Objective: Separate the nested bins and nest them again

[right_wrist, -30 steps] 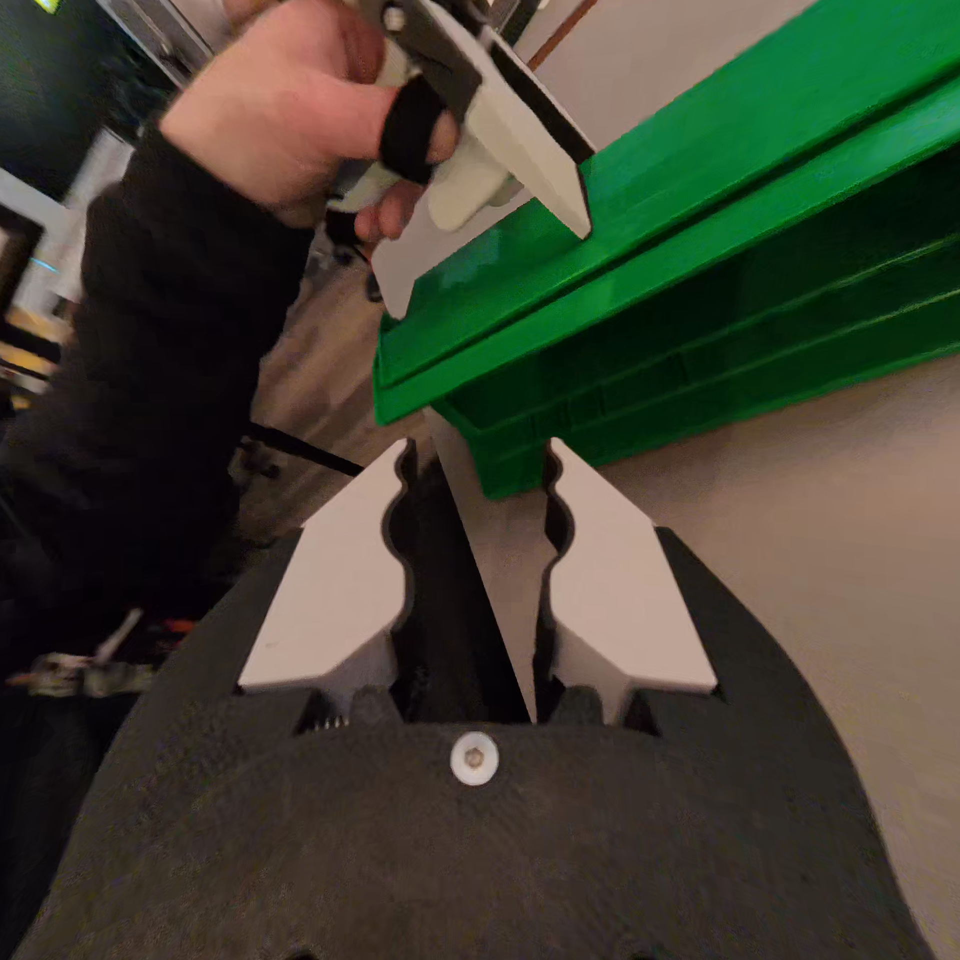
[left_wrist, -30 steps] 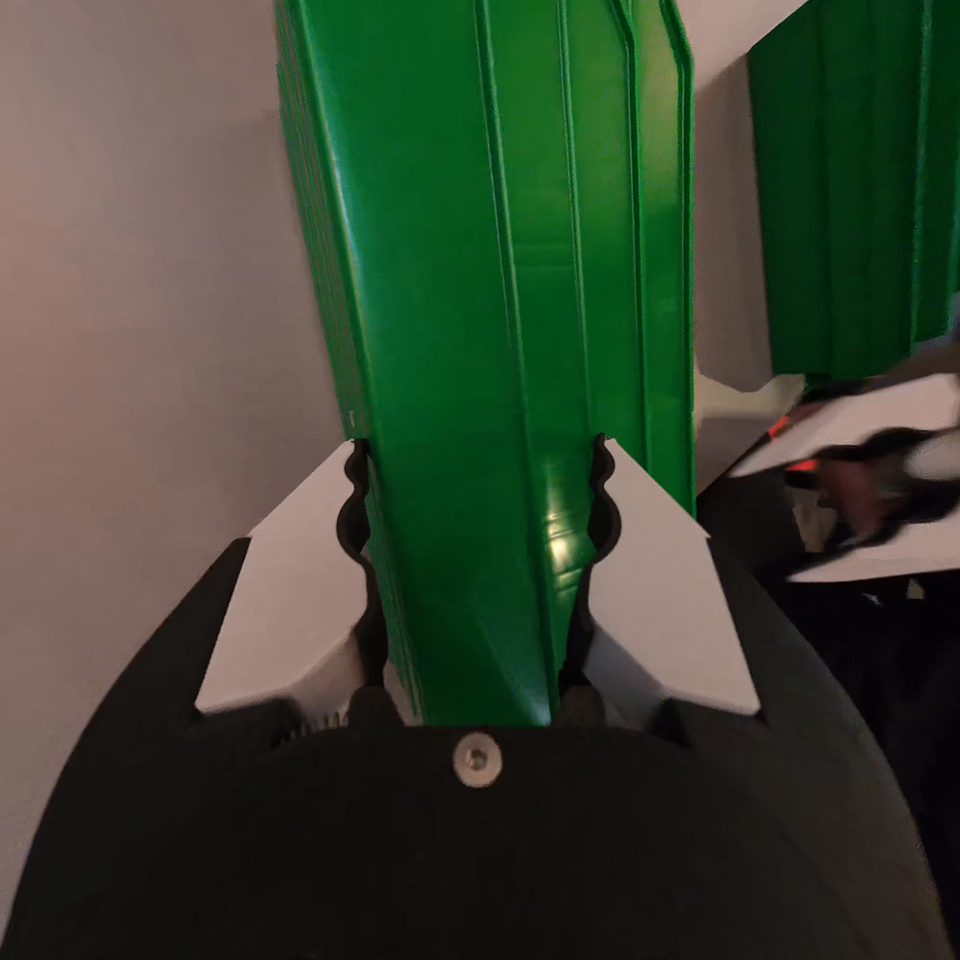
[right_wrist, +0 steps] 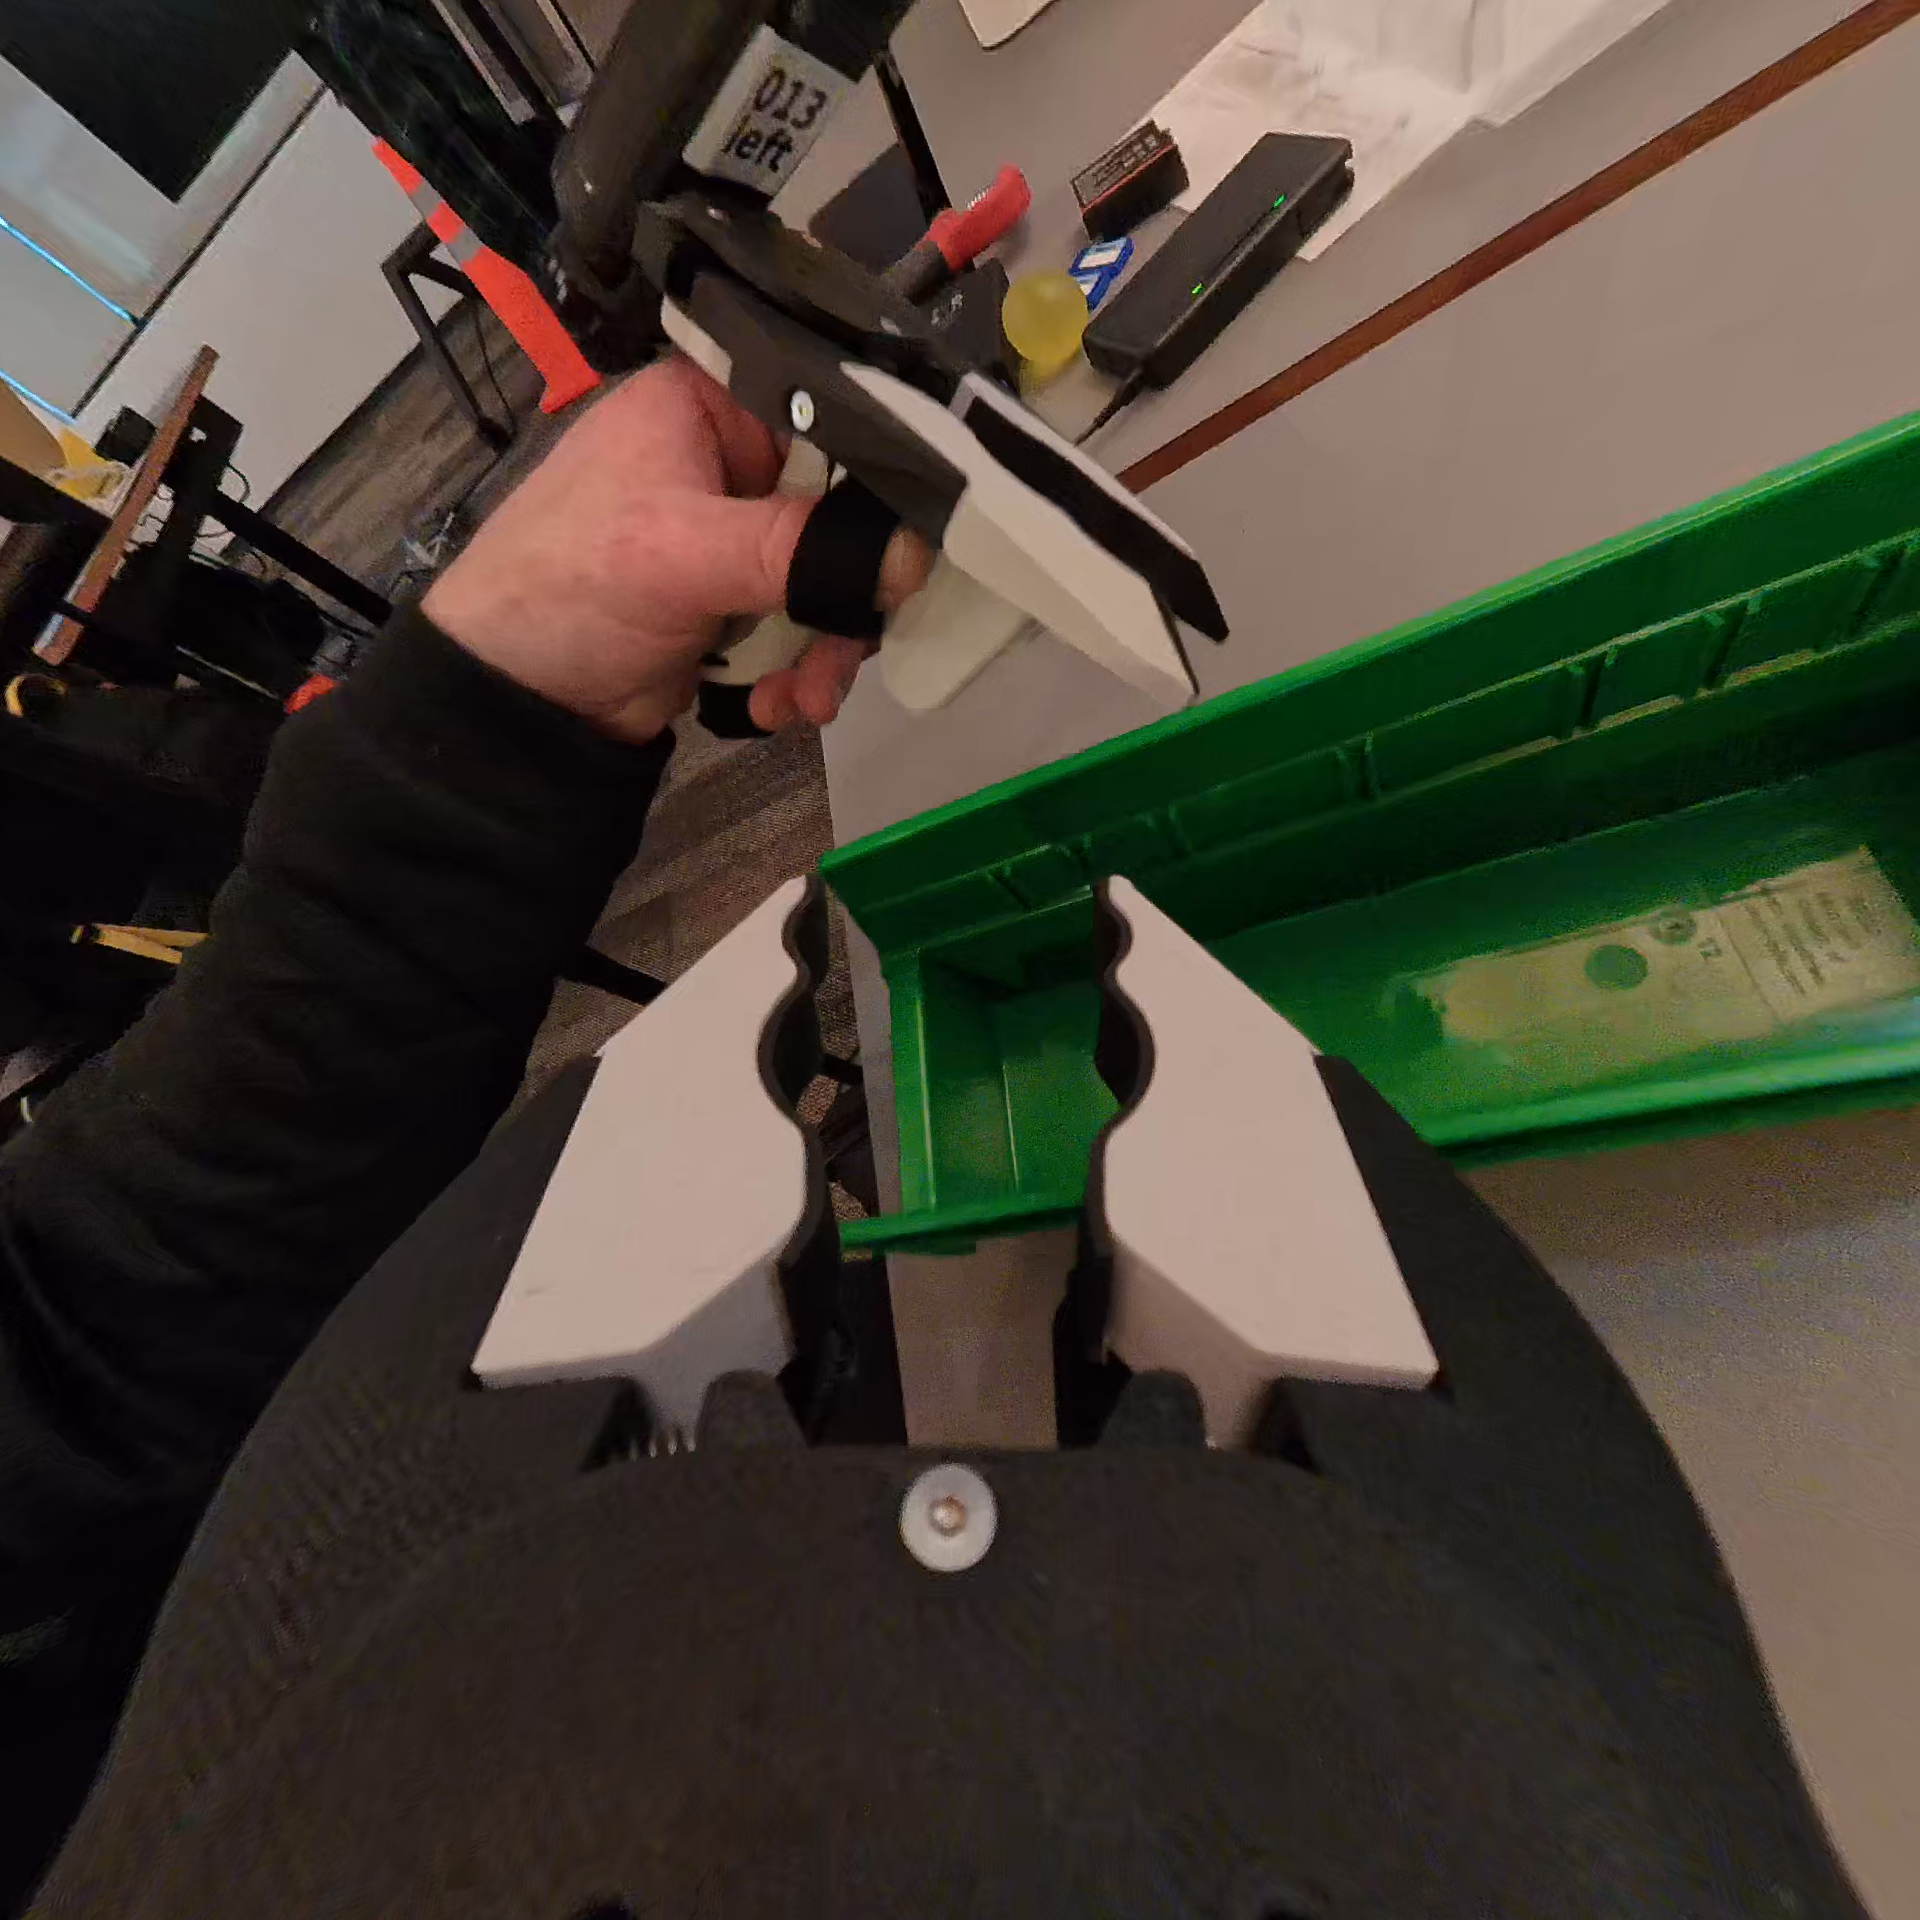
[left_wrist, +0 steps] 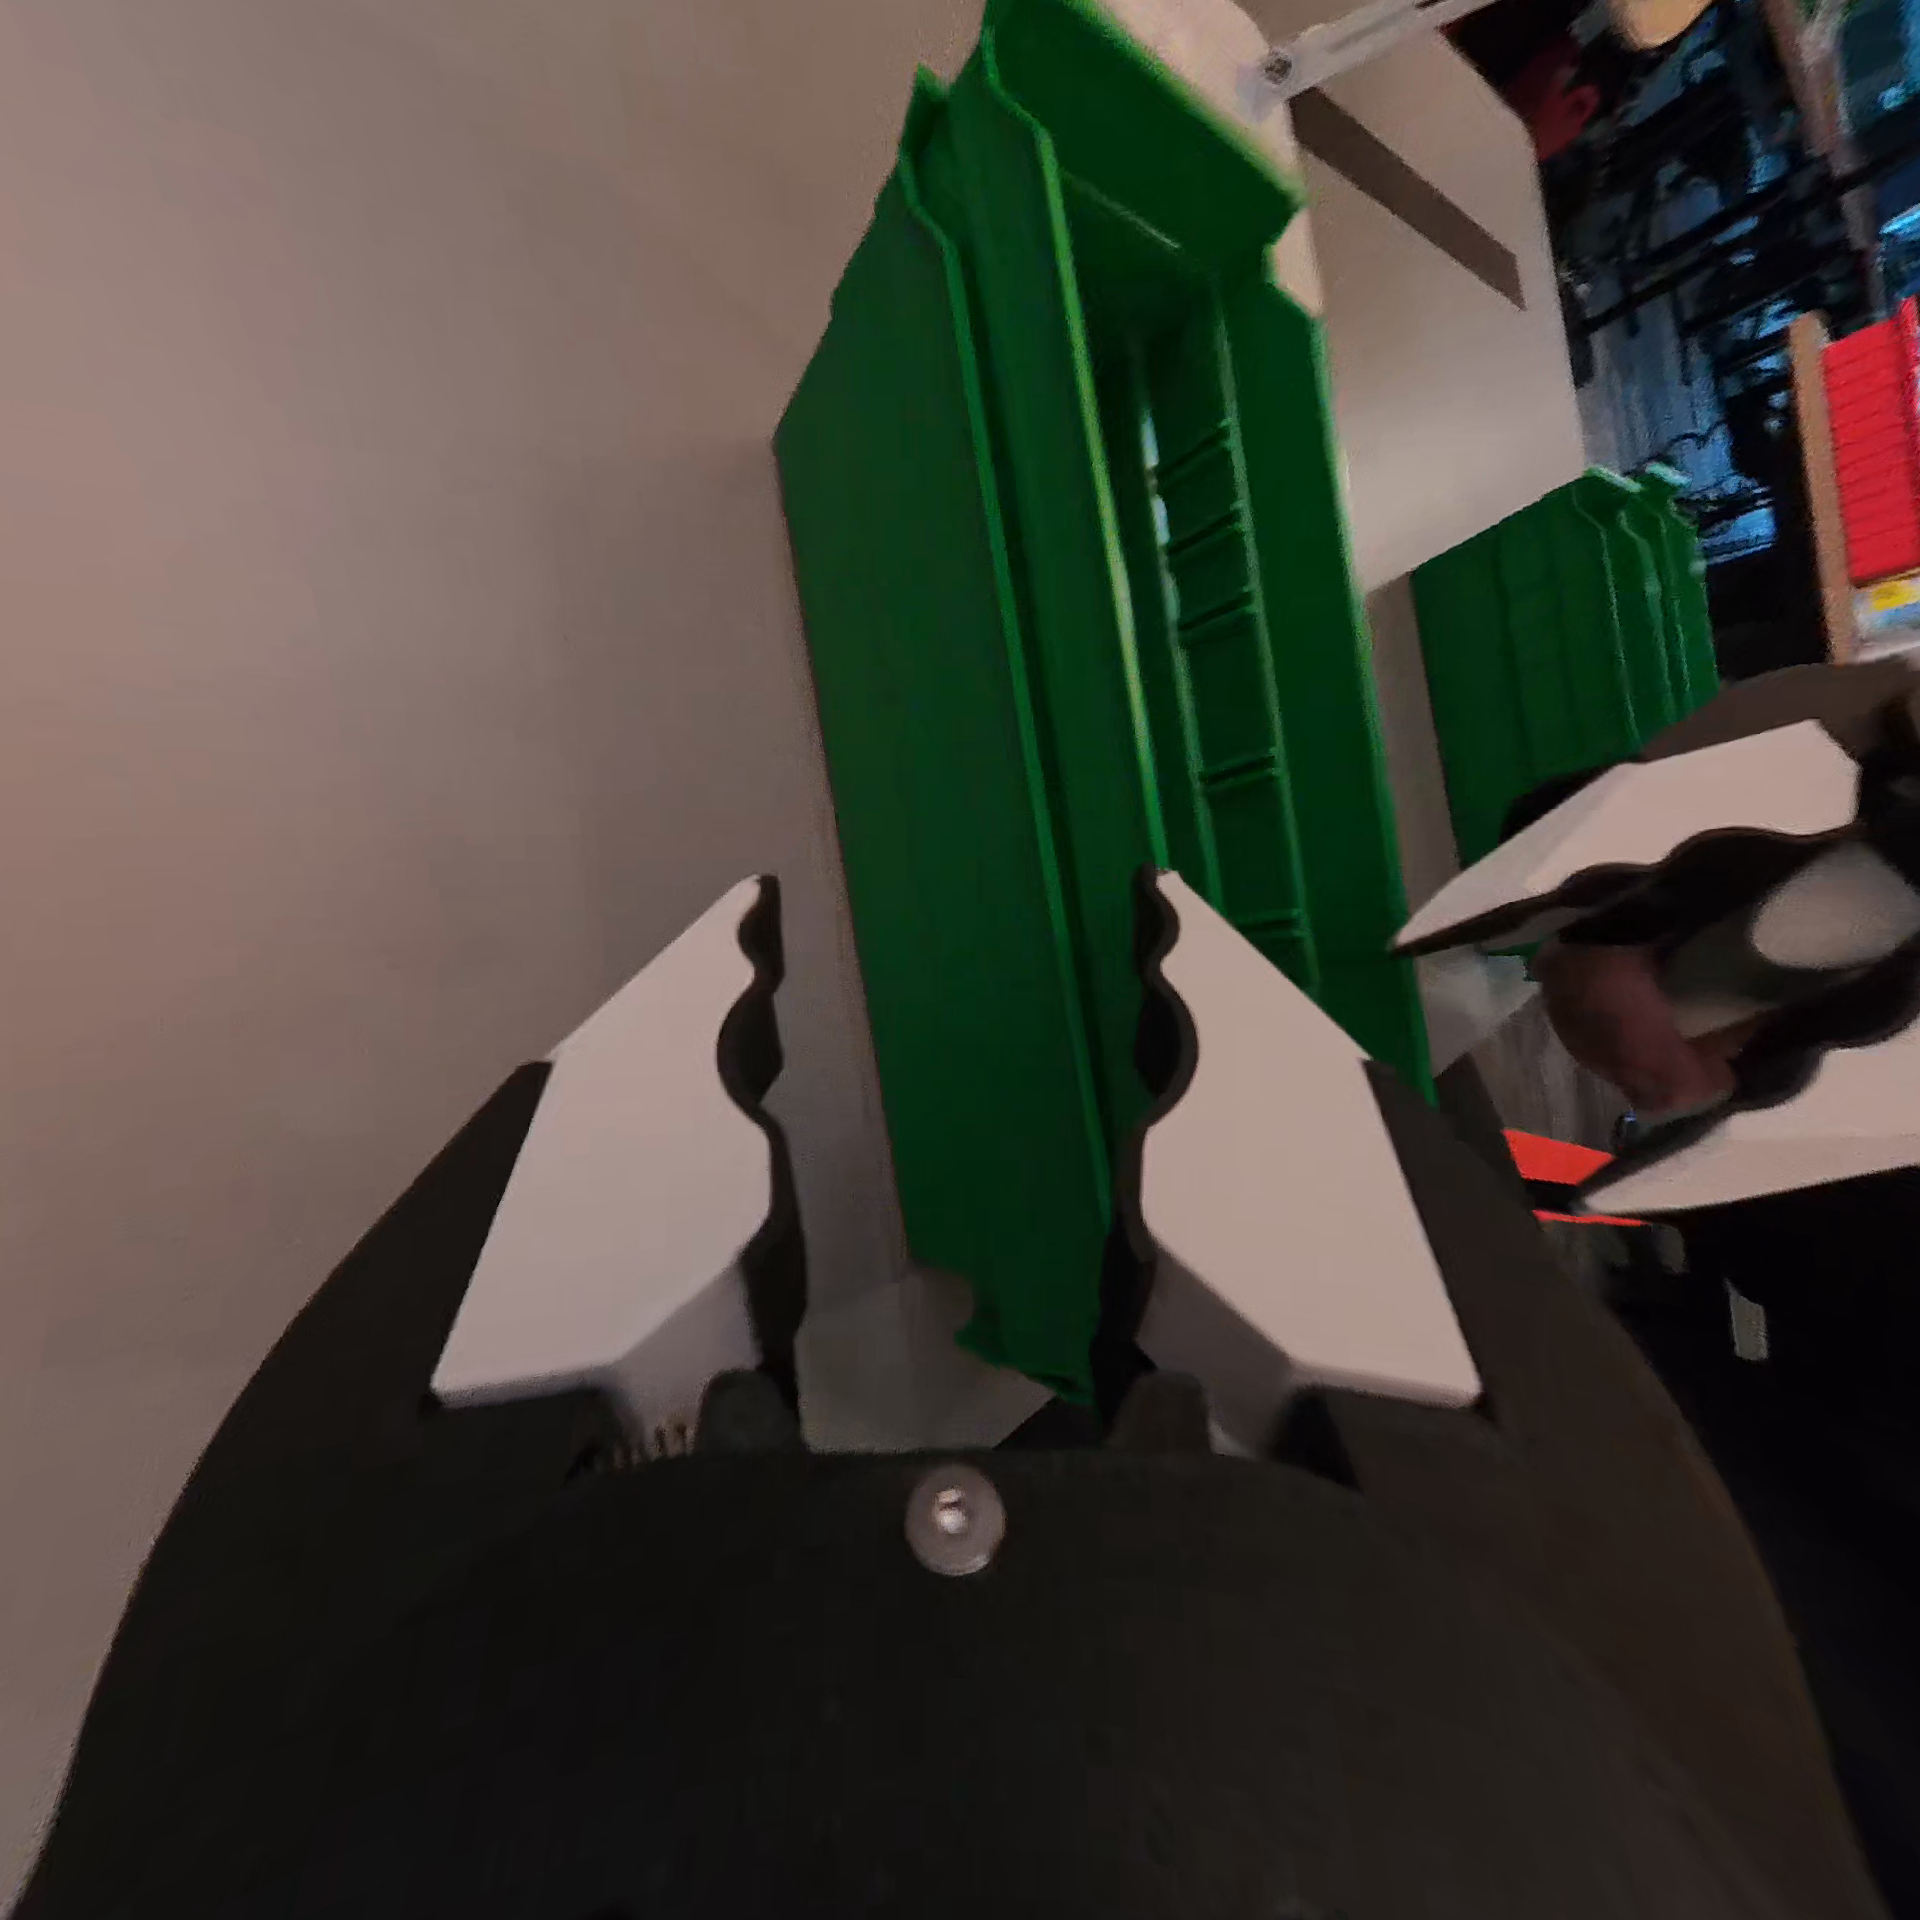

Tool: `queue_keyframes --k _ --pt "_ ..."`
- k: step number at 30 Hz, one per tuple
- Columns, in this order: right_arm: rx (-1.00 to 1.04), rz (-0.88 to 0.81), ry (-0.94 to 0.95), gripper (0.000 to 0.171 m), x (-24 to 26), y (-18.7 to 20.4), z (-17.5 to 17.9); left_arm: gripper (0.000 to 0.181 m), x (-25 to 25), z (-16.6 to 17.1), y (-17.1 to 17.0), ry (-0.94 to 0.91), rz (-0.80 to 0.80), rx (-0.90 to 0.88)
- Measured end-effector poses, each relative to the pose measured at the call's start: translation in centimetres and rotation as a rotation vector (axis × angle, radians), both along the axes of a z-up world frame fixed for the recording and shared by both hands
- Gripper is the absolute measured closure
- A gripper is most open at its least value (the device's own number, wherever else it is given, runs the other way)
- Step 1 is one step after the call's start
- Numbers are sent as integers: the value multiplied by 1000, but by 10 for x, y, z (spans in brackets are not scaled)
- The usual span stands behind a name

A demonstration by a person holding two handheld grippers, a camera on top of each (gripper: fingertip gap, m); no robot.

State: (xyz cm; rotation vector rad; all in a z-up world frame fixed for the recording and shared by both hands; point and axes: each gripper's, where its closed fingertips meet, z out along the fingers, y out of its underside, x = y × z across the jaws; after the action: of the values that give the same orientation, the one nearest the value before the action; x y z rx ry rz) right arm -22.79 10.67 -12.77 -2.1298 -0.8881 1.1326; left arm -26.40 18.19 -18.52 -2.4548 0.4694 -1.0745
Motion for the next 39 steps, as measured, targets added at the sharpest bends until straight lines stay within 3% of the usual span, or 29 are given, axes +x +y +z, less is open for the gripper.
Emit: queue_keyframes --k 5,9,11,13,16,20,21,24,39 --pt "45 -21 15 125 32 -27 7 82 5 24 0 6 17 52" --pt "52 -39 4 125 67 -51 2 60 38 48 -9 74 -44 112" --pt "56 -56 2 126 83 -61 -2 34 60 42 -16 182 -92 128" --pt "81 -78 3 130 98 -68 -4 23 77 26 -21 325 -129 132" --pt "92 -100 -35 130 118 -76 -16 23 93 1 -23 500 -143 121" --pt "67 -121 -30 130 130 -82 -28 43 83 -22 -18 676 -100 93" --pt "66 -123 -30 130 131 -83 -31 56 82 -19 -16 671 -85 106" --pt "61 -112 -37 131 129 -86 -37 64 82 -17 -15 652 -80 111" --pt "22 -87 -87 131 122 -85 -66 73 74 8 -3 541 -50 179"
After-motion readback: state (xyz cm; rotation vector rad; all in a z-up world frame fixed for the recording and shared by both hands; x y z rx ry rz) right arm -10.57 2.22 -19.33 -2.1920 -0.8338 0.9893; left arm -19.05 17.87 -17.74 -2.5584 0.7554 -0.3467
